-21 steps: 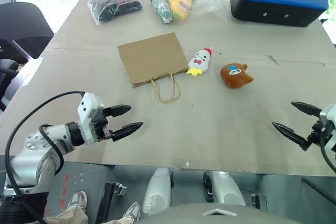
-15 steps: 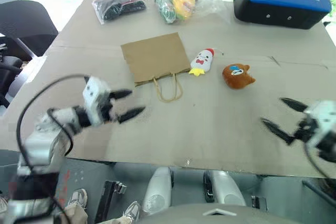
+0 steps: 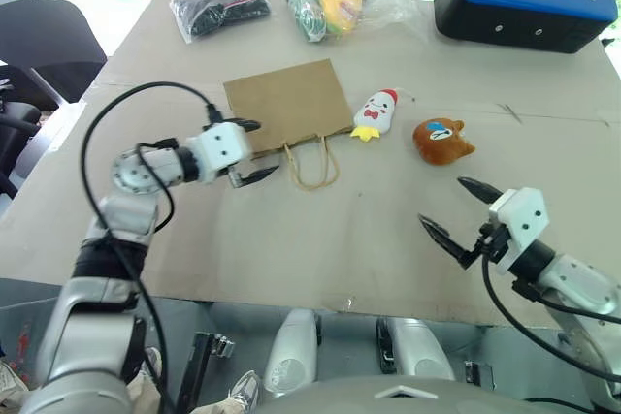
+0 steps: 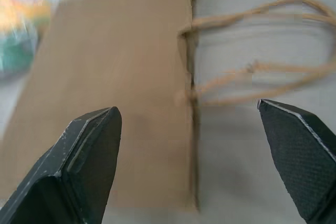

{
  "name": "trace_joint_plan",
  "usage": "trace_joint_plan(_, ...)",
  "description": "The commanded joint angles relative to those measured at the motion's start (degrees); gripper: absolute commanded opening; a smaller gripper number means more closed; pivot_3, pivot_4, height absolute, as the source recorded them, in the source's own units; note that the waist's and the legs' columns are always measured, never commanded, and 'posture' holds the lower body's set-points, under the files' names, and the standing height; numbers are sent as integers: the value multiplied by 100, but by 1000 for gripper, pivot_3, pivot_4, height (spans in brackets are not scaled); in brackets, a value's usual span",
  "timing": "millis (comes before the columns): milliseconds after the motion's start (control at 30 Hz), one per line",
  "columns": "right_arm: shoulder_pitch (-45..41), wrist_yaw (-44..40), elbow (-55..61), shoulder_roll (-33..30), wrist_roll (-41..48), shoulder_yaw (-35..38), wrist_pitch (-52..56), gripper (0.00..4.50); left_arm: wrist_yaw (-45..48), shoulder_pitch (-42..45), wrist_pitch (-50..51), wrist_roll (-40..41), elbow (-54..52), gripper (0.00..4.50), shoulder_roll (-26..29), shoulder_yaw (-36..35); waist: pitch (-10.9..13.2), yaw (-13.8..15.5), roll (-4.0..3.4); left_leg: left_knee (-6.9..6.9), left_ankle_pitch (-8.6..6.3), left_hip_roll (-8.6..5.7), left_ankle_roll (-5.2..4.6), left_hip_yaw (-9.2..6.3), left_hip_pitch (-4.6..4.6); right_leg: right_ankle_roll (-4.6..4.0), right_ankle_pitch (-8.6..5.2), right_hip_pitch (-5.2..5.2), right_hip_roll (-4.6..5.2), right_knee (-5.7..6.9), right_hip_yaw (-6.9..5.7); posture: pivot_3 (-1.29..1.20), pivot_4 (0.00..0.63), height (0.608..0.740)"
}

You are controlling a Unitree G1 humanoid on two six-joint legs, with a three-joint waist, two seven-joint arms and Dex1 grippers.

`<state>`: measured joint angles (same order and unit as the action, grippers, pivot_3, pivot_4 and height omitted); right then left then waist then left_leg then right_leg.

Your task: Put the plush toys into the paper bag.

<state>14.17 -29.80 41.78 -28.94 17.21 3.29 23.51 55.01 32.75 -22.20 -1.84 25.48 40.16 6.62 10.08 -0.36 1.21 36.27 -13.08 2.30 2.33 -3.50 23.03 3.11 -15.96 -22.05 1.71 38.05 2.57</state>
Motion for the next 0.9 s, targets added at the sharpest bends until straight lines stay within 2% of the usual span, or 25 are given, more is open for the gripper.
trace_joint_plan(33,19,198,152,106,-75,61,-115,4254,423,128,-213,422,388,3667,-340,50,0,-101,2,0,0,0,0,0,0,1,0,0,0,0,1,0,150,740)
trace_joint_plan(67,-19,269,93,184,-55,51,-97,4008,518,97,-147,532,452,3331,-393,22,0,-111,2,0,0,6,0,-7,-6,0,0,-2,-7,11,-2,0,150,740)
trace_joint_plan(100,-53,306,56,241,-42,19,-95,3887,565,85,40,683,466,3188,-476,-64,0,-122,1,0,0,7,0,-8,-7,0,0,-2,-10,16,-3,0,150,740)
trace_joint_plan(167,-144,327,22,321,-69,-112,-107,2970,776,43,689,1230,251,2331,-637,-265,0,-136,1,-1,0,7,0,-9,-14,-1,-1,-3,-10,32,-3,0,150,740)
trace_joint_plan(300,-519,316,-154,503,-66,-485,-27,927,1147,-238,3019,2870,-978,378,-720,-700,0,-175,1,6,0,7,-1,-9,-13,-1,-2,-3,-7,46,-3,0,150,740)
trace_joint_plan(333,-674,296,-246,553,-53,-595,4,549,1151,-327,3618,3298,-1375,50,-688,-805,0,-187,2,6,0,7,0,-9,-13,-1,-2,-4,-7,47,-3,0,150,740)
trace_joint_plan(367,-892,263,-388,618,-41,-737,32,149,1105,-422,4201,3749,-1795,0,-644,-923,1,-215,4,6,0,7,0,-11,-13,-1,-2,-4,-7,49,-3,0,150,740)
trace_joint_plan(467,-1727,135,-1024,871,-124,-1278,158,60,706,-655,5530,4780,-2833,0,-546,-1264,2,-215,3,10,0,9,0,-14,-22,-2,-2,-5,-7,66,-2,0,150,740)
trace_joint_plan(567,-2659,-78,-1936,1254,-240,-1854,193,60,244,-839,6283,5442,-3638,0,-505,-1504,6,-231,9,11,0,10,0,-15,-28,-3,-2,-5,-11,75,-1,0,150,740)
trace_joint_plan(667,-3516,-358,-3127,1745,-361,-2264,47,60,-206,-946,6646,5854,-4169,0,-573,-1686,6,-216,9,11,0,9,0,-19,-29,-4,-2,-6,-10,78,-3,0,150,740)
trace_joint_plan(800,-4167,-650,-4415,2209,-514,-2517,-274,60,-637,-987,6755,6035,-4521,0,-681,-1778,5,-160,11,11,1,5,0,-21,-23,-3,-2,-7,-4,76,-9,0,150,740)
trace_joint_plan(900,-4786,-782,-6030,2734,-937,-2854,-776,60,-1214,-950,6663,6147,-4804,0,-885,-1987,5,-201,14,14,1,0,1,-14,-23,-3,-1,-7,1,75,-3,0,150,740)
